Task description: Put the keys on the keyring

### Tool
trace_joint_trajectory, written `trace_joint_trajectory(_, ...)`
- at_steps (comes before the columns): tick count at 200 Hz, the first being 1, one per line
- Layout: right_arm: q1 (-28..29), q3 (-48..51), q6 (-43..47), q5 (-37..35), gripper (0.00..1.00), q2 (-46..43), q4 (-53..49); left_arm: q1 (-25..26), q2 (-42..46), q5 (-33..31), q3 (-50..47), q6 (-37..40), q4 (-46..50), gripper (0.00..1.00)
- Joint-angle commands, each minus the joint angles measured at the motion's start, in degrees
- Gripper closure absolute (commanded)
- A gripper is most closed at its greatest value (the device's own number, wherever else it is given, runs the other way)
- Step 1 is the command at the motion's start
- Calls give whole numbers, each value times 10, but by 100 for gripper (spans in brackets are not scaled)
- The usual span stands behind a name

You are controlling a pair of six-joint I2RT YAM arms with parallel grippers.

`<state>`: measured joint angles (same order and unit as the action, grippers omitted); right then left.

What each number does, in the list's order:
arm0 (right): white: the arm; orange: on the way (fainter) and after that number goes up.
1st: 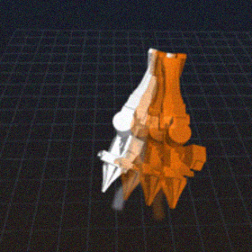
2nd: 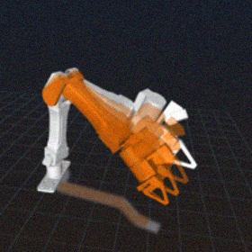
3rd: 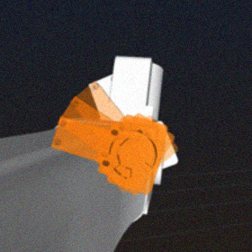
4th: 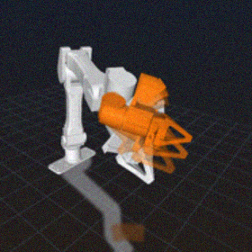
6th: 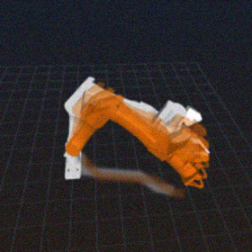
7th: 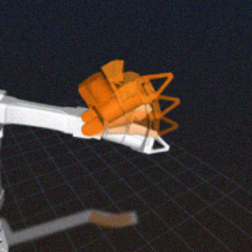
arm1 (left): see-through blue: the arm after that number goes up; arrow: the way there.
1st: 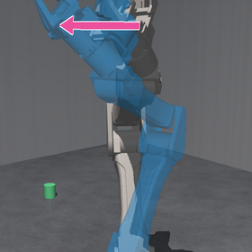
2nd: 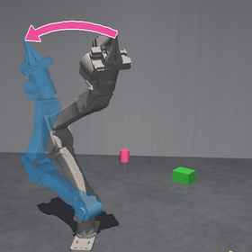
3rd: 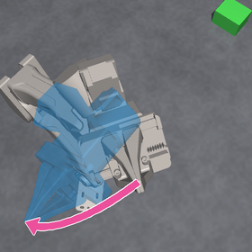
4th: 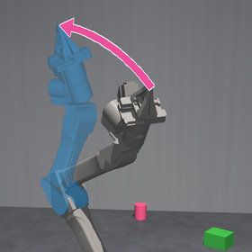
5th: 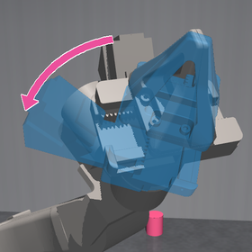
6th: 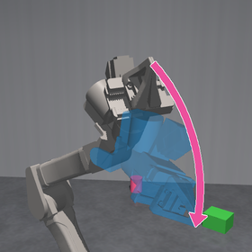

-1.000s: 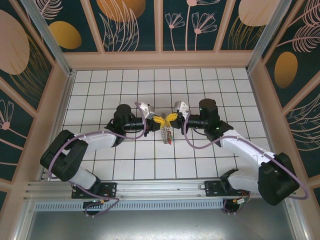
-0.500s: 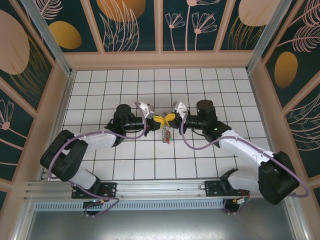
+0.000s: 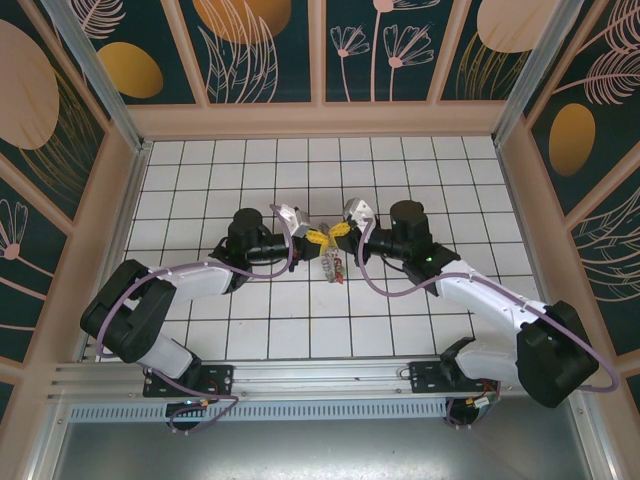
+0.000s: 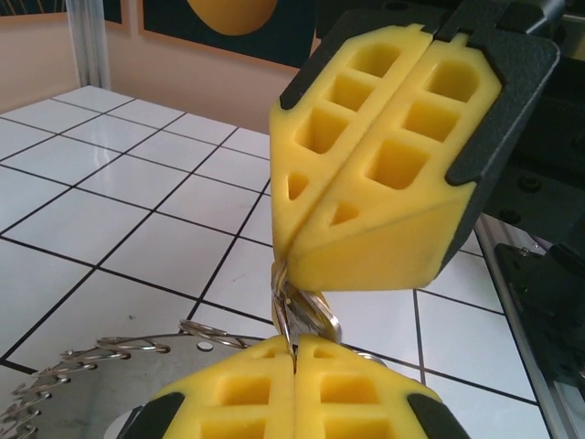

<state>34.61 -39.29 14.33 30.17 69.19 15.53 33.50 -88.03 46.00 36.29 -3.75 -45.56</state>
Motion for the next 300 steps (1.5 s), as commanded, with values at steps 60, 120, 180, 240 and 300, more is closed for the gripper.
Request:
trace_joint_trajectory(60,0,-9,-19,-74,100,-2,-16,5,15,-6,-12,-4,-79,100)
trace_joint_trajectory(120,0,-5,-59,-77,100,-16,23,5,-2,-41,-38,-19,-127,100)
trace_joint_trajectory(180,5,-9,-46,-50,100,-26,29,5,-35,-55,-57,-58,-196,100)
trace_joint_trajectory(240,14,-26,-24,-29,100,-15,10,4,-38,-45,-47,-52,-181,95)
trace_joint_trajectory(300,17,-38,-11,-16,100,-7,-7,4,-36,-40,-38,-43,-166,91)
